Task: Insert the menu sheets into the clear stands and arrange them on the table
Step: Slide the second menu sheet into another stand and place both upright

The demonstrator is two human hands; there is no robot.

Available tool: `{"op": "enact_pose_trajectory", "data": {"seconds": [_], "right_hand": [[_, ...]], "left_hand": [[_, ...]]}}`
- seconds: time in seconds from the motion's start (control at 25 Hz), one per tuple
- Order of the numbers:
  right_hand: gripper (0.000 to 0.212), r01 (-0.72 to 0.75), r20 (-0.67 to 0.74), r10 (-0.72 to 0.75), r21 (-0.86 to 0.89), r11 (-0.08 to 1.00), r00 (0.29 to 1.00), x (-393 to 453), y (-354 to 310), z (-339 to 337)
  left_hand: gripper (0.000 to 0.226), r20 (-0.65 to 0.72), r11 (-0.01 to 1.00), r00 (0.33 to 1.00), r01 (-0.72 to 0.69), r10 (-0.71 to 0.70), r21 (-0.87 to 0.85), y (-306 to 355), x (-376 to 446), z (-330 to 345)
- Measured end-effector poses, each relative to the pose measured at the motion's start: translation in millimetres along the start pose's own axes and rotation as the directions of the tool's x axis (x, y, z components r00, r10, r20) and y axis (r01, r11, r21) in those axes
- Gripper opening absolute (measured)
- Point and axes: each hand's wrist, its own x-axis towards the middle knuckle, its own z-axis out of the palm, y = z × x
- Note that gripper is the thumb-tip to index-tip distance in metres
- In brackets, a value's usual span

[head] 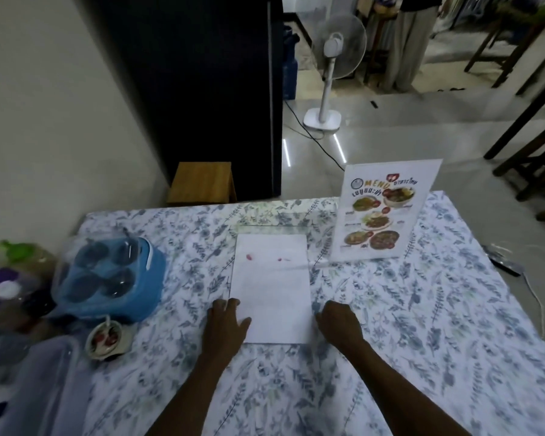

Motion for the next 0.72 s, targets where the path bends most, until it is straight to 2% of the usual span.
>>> {"op": "enact_pose_trajectory", "data": {"seconds": [0.2,0.32,0.44,0.56,0.64,0.72], "right_hand": [[0.027,-0.046,0.017,0.046,0.036,0.998,0.999,-8,-15,19],[0.029,0.019,0.125,-0.022,0.029,0.999,0.992,-17,-9,14],[0.029,-0.027,0.208,0.003,0.113,0.993,0.978,-25,2,7],[0.025,-0.184,0.213,0.102,0.411,0.893,0.972,-35,14,4],[0.020,-0.139,0.129,0.078,0.570,0.809,0.988,-49,25,-13],[0.025,-0.110,0.143,0.010,0.704,0.701,0.990,-68,33,-37]], "left_hand": [[0.036,-0.047,0.995,0.999,-0.024,0.020,-0.097,8,-10,7],[0.028,-0.114,0.975,0.991,0.041,-0.068,-0.220,9,-11,2],[0.029,-0.149,0.956,0.977,0.108,-0.153,-0.271,11,-20,-6],[0.028,-0.131,0.936,0.970,0.155,-0.204,-0.316,19,-37,-16],[0.019,-0.121,0.921,0.968,0.166,-0.221,-0.352,21,-53,-24],[0.013,-0.128,0.929,0.976,0.123,-0.178,-0.350,21,-71,-35]]}}
